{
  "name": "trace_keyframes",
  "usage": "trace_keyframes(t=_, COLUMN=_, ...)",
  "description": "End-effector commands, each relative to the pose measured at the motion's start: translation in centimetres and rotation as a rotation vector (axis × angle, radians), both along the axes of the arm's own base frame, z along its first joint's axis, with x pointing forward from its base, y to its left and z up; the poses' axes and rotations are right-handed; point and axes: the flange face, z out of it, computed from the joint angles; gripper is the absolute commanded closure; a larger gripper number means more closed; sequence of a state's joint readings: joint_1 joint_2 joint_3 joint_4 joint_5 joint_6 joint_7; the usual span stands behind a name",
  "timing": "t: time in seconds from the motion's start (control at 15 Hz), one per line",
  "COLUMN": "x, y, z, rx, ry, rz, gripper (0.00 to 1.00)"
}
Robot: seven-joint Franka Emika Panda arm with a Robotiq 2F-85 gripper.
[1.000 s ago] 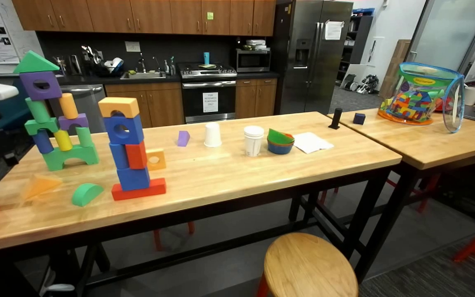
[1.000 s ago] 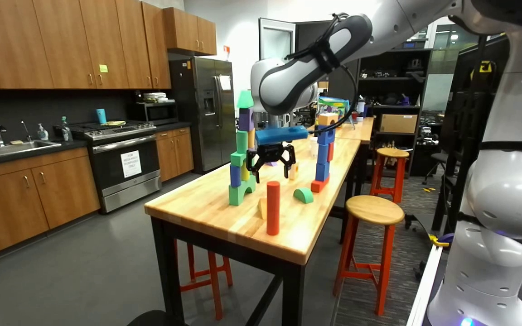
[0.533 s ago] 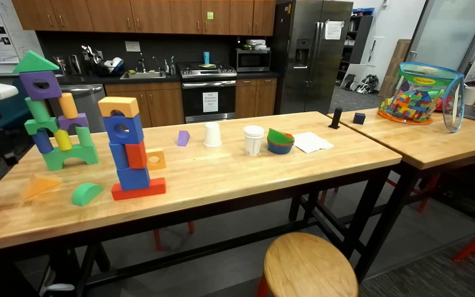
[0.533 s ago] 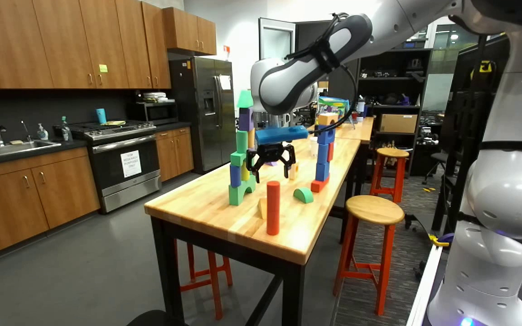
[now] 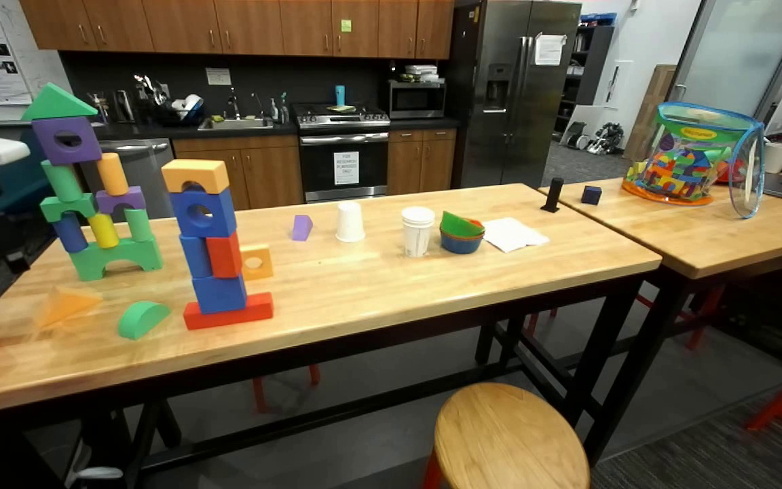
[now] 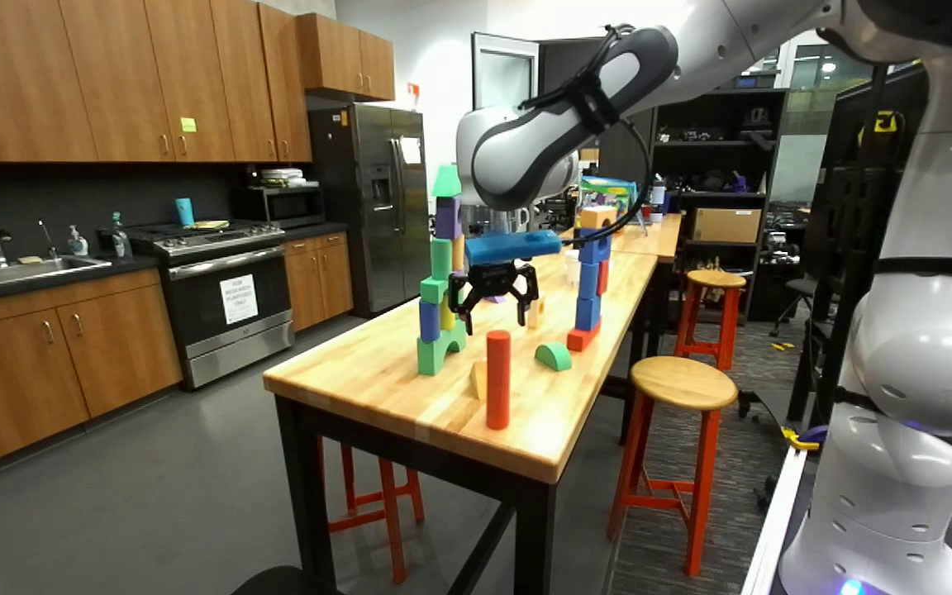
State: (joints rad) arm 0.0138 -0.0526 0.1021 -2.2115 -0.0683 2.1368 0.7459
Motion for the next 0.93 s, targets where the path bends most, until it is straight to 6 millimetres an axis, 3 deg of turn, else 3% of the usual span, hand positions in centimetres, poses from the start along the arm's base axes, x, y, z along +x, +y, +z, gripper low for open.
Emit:
trace_keyframes(t=0.0, x=1.1, y=1.8, z=-0.1, rx=0.006, ry=-0.017, rz=0.0, gripper=0.0)
trace_keyframes(t=0.27, x=1.4, y=3.3, z=-0.3, rx=0.002, ry=-0.05, rz=0.006, gripper=0.0)
trace_keyframes(t=0.53, x=-0.1, y=3.2, z=-2.5, rx=0.037, ry=-0.016, rz=-0.034, gripper=0.0)
trace_keyframes(t=0.87, x=-0.2, y=3.7, z=-4.7, rx=0.065, ry=0.025, rz=-0.065, gripper=0.0)
